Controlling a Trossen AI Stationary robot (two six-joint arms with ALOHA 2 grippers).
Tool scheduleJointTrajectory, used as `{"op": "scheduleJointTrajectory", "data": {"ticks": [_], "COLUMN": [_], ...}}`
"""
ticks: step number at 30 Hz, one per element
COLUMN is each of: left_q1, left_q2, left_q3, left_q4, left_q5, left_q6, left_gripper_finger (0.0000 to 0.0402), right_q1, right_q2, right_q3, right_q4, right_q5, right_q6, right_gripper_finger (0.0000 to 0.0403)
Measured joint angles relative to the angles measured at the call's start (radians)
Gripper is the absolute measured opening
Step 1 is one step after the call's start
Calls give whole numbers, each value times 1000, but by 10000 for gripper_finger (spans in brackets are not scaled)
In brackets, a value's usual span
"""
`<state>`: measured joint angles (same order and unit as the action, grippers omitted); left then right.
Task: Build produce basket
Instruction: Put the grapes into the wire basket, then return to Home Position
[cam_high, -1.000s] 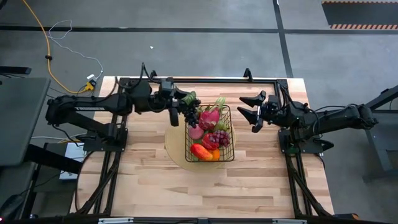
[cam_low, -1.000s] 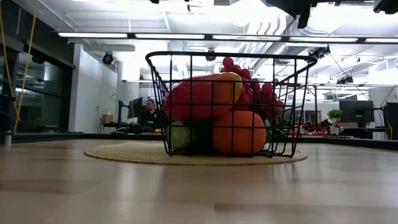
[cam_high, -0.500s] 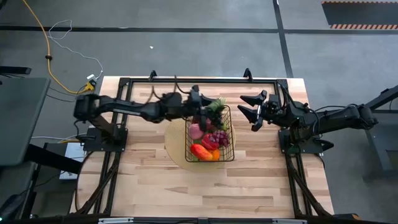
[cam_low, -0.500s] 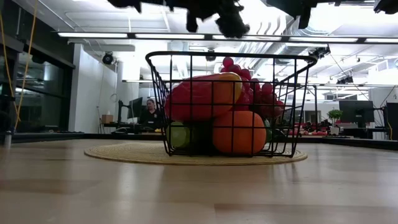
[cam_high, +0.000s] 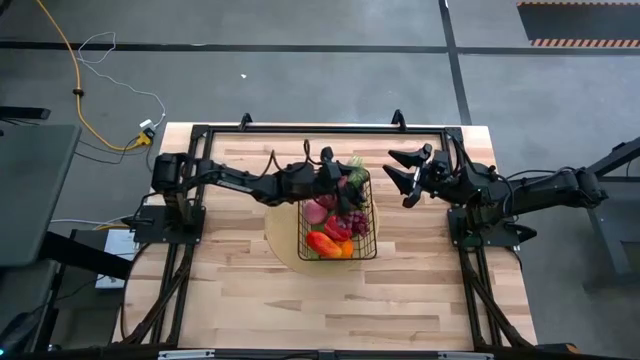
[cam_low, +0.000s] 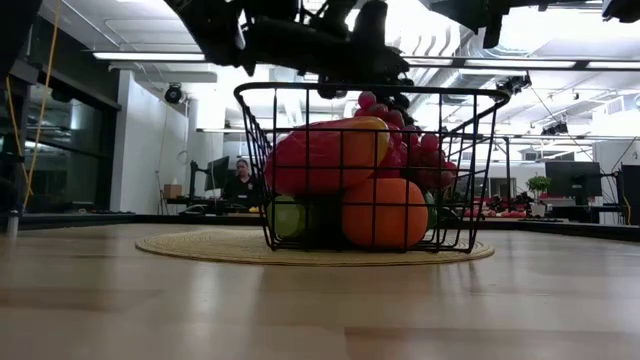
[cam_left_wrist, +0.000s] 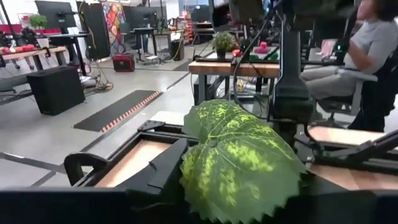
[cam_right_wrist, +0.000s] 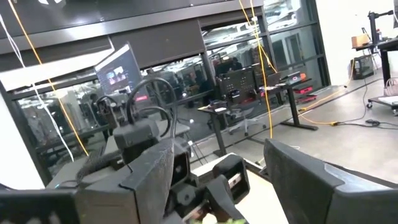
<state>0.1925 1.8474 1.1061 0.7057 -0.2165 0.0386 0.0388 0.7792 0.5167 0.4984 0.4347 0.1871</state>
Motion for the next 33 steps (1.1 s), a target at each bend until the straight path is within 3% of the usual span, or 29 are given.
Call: {"op": "scheduleJointTrajectory", "data": {"ticks": [8, 12, 17, 27, 33], "left_q1": [4, 12, 12, 59, 69], "left_q2": [0, -34, -107, -450, -690], "left_q3": [0, 32, 79, 90, -10], "left_q4": [-77, -240, -467, -694, -667], "left_q5": [34, 102, 108, 109, 124], "left_q6": [-43, -135, -137, -97, -132], "left_gripper_finger": [221, 260, 288, 288, 287], "right_q1": [0, 0, 0, 0, 0], "right_q2": [0, 0, 0, 0, 0], "right_q3": [0, 0, 0, 0, 0], "right_q4": [0, 0, 0, -9, -8], "right_q5": [2, 2, 2, 2, 2], "right_q6": [14, 14, 14, 11, 13], "right_gripper_finger": [241, 241, 241, 241, 241]}}
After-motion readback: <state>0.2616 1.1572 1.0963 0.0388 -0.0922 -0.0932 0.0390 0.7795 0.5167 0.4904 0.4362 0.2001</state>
